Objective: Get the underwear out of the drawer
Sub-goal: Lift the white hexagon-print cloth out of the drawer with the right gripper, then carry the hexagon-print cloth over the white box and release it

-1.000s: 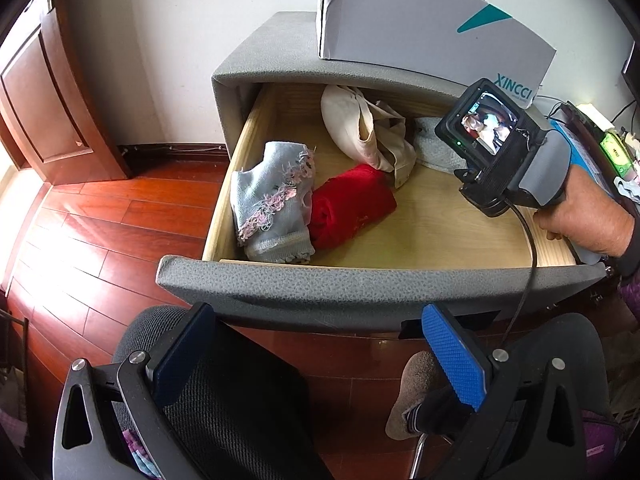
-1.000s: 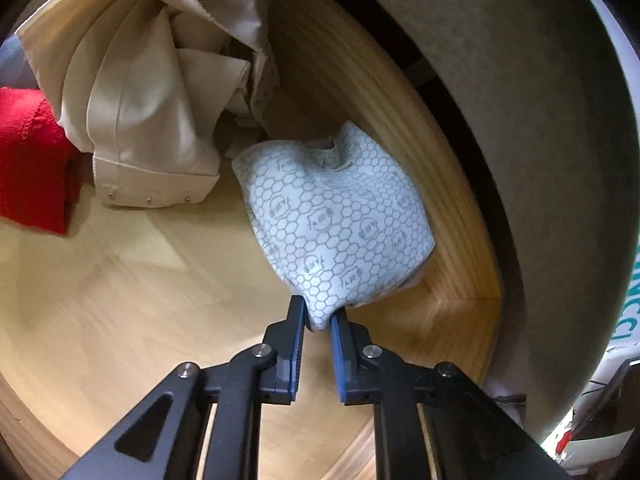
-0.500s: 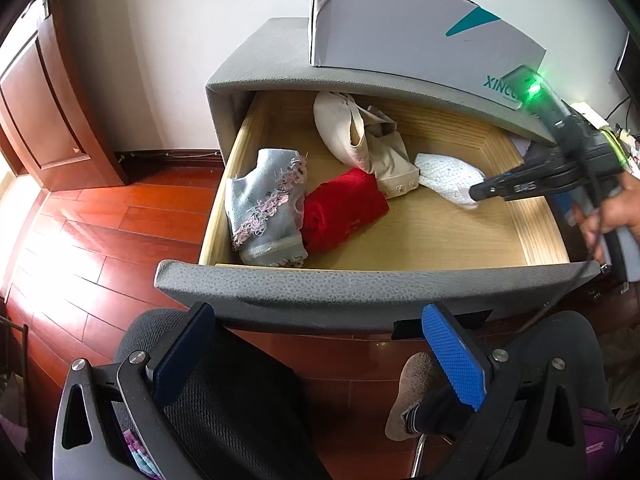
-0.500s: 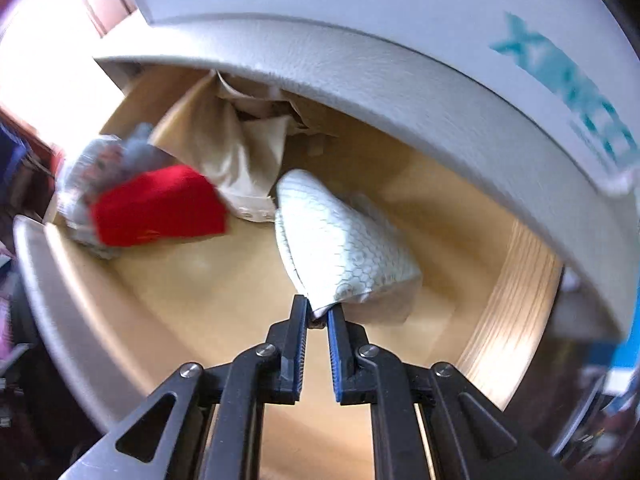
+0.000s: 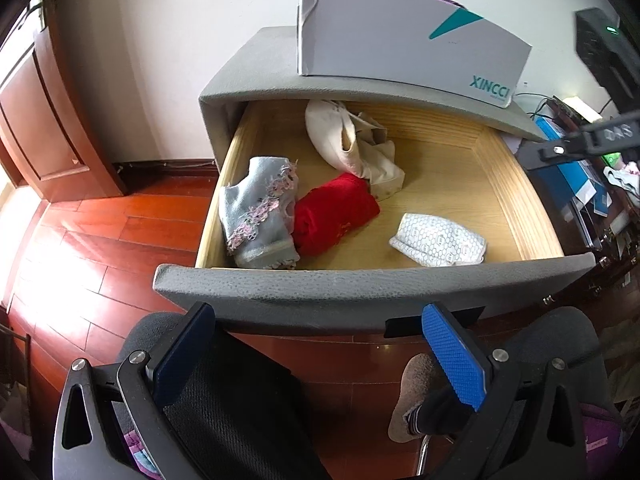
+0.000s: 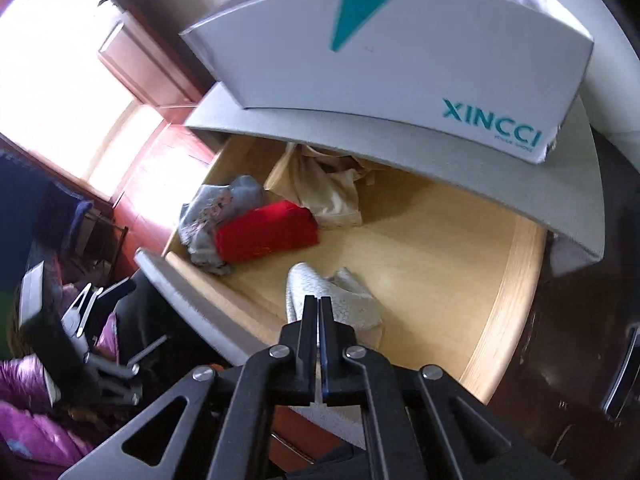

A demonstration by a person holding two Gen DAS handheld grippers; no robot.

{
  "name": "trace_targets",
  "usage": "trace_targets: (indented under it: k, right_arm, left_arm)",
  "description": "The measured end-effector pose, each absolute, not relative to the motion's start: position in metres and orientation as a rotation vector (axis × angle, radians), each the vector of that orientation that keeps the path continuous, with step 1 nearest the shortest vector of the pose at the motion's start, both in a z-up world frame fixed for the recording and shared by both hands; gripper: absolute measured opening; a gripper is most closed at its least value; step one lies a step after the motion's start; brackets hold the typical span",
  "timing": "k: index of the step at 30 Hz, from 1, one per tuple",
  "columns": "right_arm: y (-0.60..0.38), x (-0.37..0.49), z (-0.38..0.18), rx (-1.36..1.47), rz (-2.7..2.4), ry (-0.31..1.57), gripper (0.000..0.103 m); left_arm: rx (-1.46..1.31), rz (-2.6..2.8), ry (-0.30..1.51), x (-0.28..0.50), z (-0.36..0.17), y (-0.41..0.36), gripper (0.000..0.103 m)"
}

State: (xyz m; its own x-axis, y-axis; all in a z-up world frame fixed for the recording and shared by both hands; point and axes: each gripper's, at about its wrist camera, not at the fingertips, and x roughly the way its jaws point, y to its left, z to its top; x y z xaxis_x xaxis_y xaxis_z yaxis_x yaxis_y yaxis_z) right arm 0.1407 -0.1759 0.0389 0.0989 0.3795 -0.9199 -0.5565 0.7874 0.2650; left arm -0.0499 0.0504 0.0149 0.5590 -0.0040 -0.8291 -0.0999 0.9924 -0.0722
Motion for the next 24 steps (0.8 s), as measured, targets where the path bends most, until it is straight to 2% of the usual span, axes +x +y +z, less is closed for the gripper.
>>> trace_targets:
  k: [2,3,5,6,7,12,15,17,18,20,24]
  right_arm:
    - [-0.166,0.133,0.031,-0.228,0.686,1.312,0.006]
    - [-0.156,0.133,0.023,-0.270,0.674,1.315,0.010]
    - [-0.139,0.132,0.000,-0.335,0.683,1.357,0.046]
    - [-0.127,0.130,-0.011,-0.399,0.673,1.359,0.052]
    - [-0.119,0.130,-0.021,-0.440,0.675,1.360,0.054]
    - [-0.087,0.130,-0.065,-0.641,0.664,1.428,0.054]
    - [-0.087,0.138,-0.083,-0.613,0.656,1.493,0.054]
    - [-0.092,0.141,-0.083,-0.569,0.671,1.515,0.036]
    - [-0.095,0.143,-0.080,-0.544,0.665,1.517,0.032]
    - [-0.102,0.142,-0.069,-0.525,0.678,1.486,0.028]
    - [-0.126,0.135,-0.035,-0.394,0.688,1.400,0.027]
  left_arm:
    - [-0.106,0.051,0.965,-0.052,0.018,0.048,0.103]
    - [-0.105,0.048,0.959,-0.053,0.019,0.048,0.103]
    - [-0.103,0.049,0.953,-0.053,0.020,0.047,0.103]
    - [-0.100,0.050,0.954,-0.052,0.020,0.047,0.103]
    - [-0.101,0.050,0.956,-0.052,0.019,0.048,0.103]
    - [-0.118,0.055,0.966,-0.050,0.017,0.051,0.103]
    - [-0.124,0.057,0.970,-0.050,0.017,0.052,0.103]
    - [-0.124,0.056,0.974,-0.049,0.017,0.052,0.103]
    - [-0.122,0.058,0.973,-0.049,0.017,0.052,0.103]
    - [-0.120,0.057,0.970,-0.050,0.017,0.052,0.103]
    - [-0.118,0.051,0.962,-0.051,0.019,0.051,0.103]
